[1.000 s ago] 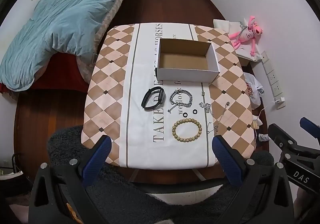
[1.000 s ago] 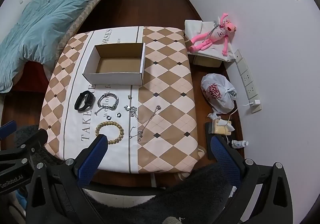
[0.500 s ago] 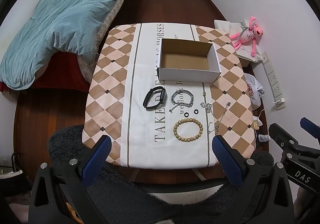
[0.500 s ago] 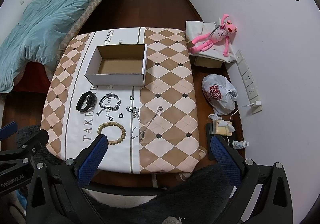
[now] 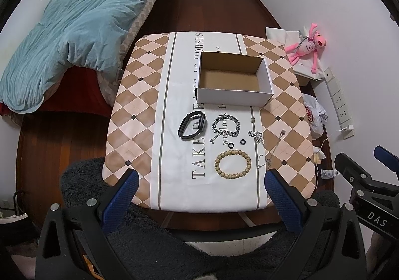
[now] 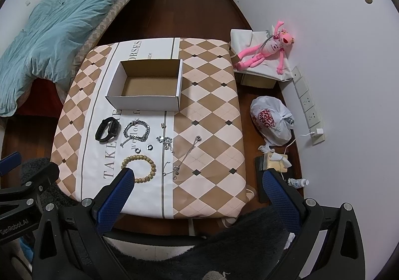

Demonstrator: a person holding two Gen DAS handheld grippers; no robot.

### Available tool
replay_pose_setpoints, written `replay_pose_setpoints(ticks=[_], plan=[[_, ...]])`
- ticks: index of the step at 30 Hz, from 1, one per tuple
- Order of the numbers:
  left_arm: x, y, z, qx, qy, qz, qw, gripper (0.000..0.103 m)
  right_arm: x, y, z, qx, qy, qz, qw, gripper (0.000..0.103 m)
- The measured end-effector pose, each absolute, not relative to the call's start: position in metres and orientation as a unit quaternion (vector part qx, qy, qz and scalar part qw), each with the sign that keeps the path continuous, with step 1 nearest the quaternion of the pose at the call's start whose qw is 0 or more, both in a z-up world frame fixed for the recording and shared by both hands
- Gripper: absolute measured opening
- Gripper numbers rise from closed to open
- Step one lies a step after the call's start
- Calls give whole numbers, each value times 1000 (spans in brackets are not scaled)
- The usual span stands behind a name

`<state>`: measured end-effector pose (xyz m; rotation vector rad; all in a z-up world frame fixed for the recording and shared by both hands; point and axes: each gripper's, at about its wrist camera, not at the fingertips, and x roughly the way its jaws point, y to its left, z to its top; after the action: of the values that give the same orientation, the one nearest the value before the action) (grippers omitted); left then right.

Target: Organize jewelry

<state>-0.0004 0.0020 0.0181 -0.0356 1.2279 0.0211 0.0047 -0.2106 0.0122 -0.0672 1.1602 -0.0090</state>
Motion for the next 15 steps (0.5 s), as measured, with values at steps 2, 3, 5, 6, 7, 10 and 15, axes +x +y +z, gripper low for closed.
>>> replay_pose_setpoints(ticks=[2,3,5,6,7,10,15], plan=[[0,1,19,-17,575,9,818,103,4,-213,13,-32,547,-4,837,103],[0,1,20,-17,575,8,818,103,4,-213,14,-32,546,-4,837,103],[0,0,21,-16,574,8,819,103,4,-212,13,-32,547,-4,837,103],[0,0,21,-17,574,8,818,103,5,-212,14,-33,547,-4,837,103],[0,0,21,-17,574,8,818,103,4,-213,14,-32,547,-4,837,103],[0,-1,21,-17,574,8,818,103,4,-212,15,-32,547,-4,837,103],[-1,0,21,-17,574,8,819,103,4,-212,14,-32,546,-4,837,103]])
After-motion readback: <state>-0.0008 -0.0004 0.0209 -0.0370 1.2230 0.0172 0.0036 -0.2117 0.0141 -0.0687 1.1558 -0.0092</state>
